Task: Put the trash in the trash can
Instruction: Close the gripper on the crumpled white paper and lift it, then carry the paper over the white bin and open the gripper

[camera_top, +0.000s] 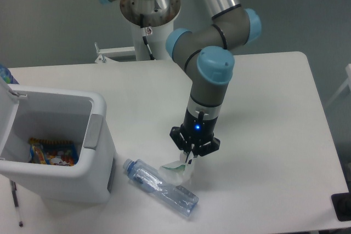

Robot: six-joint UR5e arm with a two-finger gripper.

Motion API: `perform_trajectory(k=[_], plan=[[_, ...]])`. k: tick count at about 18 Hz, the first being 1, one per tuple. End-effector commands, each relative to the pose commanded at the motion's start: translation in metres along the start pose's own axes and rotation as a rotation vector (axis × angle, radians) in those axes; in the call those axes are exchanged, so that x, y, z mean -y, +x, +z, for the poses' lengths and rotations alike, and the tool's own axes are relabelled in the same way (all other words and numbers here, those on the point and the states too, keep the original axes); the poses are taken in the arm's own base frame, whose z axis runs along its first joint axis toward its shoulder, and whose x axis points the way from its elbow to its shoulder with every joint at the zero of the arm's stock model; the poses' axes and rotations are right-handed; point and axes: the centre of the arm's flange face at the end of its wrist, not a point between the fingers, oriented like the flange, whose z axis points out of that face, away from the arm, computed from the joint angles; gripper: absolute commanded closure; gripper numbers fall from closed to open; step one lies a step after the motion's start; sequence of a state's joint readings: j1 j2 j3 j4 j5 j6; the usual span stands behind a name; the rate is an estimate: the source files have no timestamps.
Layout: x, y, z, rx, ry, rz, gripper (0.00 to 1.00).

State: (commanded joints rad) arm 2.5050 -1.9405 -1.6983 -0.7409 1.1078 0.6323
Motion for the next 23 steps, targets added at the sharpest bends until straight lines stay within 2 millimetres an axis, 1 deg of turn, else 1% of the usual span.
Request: perform_trajectory(k=[1,4,6,7,10,12,13,15,18,19,21,23], plan=[[0.01,0.0,-0.007,-0.01,0.031,-0.021,1.0],[0.049,0.001,-0.038,-0.041,0.137,-0.099,1.0],[0.065,0.004,-0.053,-0.06,0.182,-0.133,1.0],[0.073,0.008,-0.063,-0.065,0.204,-0.14,1.0],[0.1,0.027,-0.102,-0.104,0.286,-0.168,1.0],[0.119,0.047,-0.124,-0.15,0.337,-0.173,1.0],[0.125,0.057,-0.132,-0.157,0.351,-0.168,1.0],[0.133,0.08,-0.142,-0.167,0.362,-0.139,1.0],[0.139,0.113,-0.142,-0.196,0.358,-0.113,1.0],[0.14,0.128,-0.146,-0.204,0.36,-0.098,1.0],[0.143,0.15,-0.143,-0.225,0.354,-0.074,1.0],[0.146,0.177,-0.139,-0.252,0.345,-0.044,1.0]])
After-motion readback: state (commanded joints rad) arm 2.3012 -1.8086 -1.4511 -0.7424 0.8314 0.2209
